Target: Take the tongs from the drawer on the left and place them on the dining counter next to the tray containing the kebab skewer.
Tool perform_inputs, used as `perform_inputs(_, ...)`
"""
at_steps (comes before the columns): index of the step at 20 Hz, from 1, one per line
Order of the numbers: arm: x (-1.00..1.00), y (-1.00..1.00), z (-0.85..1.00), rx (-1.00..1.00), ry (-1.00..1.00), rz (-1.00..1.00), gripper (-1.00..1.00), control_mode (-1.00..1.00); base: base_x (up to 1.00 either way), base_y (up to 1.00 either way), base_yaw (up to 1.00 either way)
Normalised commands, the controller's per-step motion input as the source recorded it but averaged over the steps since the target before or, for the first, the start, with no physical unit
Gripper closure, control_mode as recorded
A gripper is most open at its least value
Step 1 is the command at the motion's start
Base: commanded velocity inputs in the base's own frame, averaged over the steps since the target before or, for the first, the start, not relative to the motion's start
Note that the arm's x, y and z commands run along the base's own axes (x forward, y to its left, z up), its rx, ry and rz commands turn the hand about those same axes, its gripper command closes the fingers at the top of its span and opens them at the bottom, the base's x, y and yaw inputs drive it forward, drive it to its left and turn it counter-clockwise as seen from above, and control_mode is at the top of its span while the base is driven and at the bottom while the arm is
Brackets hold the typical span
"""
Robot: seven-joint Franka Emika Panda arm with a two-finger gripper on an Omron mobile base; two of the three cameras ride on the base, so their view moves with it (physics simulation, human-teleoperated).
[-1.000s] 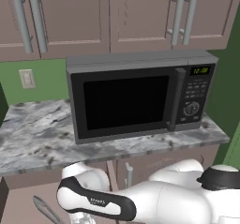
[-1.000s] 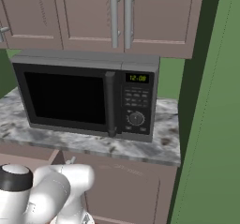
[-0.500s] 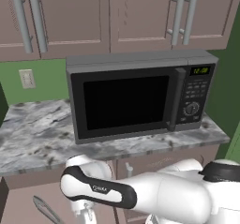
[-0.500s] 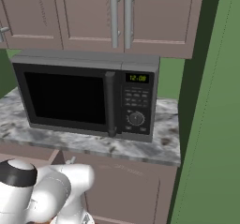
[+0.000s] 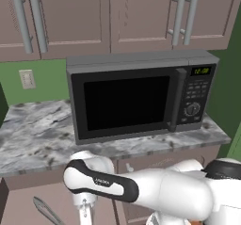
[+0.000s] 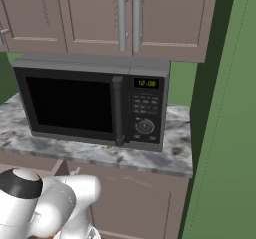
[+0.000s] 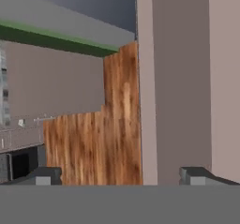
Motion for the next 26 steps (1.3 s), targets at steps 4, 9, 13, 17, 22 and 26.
perform_inputs(4,0.35,-0.01,0.00,-0.22,0.00,-0.06,-1.00,-1.00,0.00,0.00,0.00)
perform_inputs(9,0.38,0.00,0.00,-0.29,0.00,-0.03,-1.00,-1.00,0.00,0.00,0.00)
perform_inputs(13,0.07,0.00,0.01,-0.24,-0.01,0.00,-1.00,-1.00,0.00,0.00,0.00)
perform_inputs(17,0.00,0.00,0.00,-0.27,-0.14,-0.02,-1.00,-1.00,0.00,0.00,0.00)
perform_inputs(22,0.00,0.00,0.00,-0.28,-0.27,-0.05,-1.00,-1.00,0.00,0.00,0.00)
perform_inputs(26,0.00,0.00,0.00,-0.20,-0.18,-0.05,-1.00,-1.00,0.00,0.00,0.00)
